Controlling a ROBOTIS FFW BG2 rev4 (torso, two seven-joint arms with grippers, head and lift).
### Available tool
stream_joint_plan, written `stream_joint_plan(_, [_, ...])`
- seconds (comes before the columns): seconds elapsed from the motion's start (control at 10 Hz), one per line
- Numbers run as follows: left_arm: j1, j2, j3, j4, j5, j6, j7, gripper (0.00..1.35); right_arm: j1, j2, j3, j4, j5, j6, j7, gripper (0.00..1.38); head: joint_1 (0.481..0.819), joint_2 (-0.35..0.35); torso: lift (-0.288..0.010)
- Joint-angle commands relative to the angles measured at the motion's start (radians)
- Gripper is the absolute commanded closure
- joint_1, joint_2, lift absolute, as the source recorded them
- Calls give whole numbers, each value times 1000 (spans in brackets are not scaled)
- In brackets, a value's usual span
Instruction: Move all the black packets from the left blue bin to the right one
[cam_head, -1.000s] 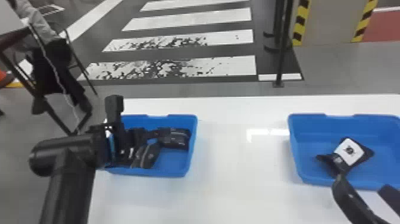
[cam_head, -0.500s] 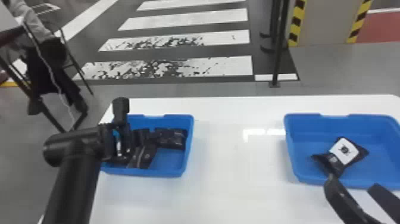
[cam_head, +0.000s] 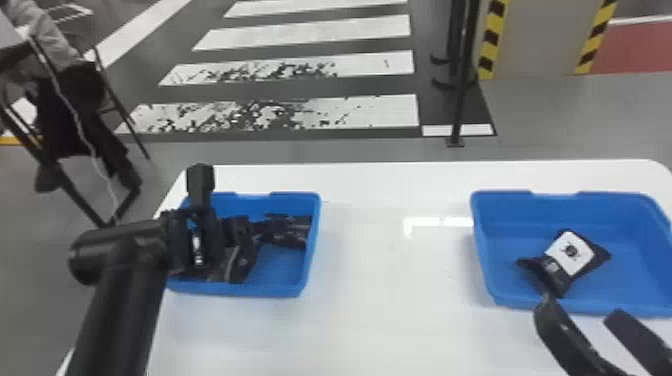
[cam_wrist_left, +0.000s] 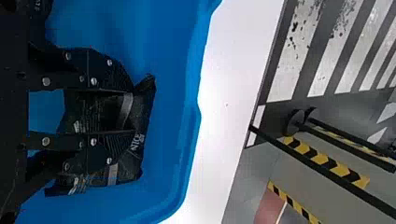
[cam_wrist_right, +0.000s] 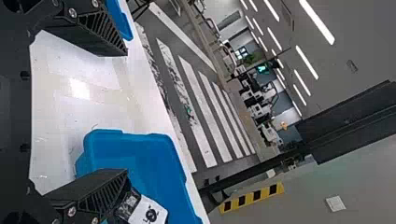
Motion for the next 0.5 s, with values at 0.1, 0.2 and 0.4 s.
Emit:
stream_joint_plan(0.1, [71, 25, 6, -147, -24, 67, -6, 1200, 0, 0, 0, 0, -5, 0, 3, 142, 695, 186, -139])
stream_joint_plan(0.2, [105, 30, 13, -208, -24, 72, -12, 1200, 0, 0, 0, 0, -7, 0, 3, 142, 695, 196, -139])
stream_joint_plan(0.4, [201, 30, 61, -387, -26, 109, -32, 1200, 0, -2, 0, 0, -11, 0, 6, 148, 695, 210, -139])
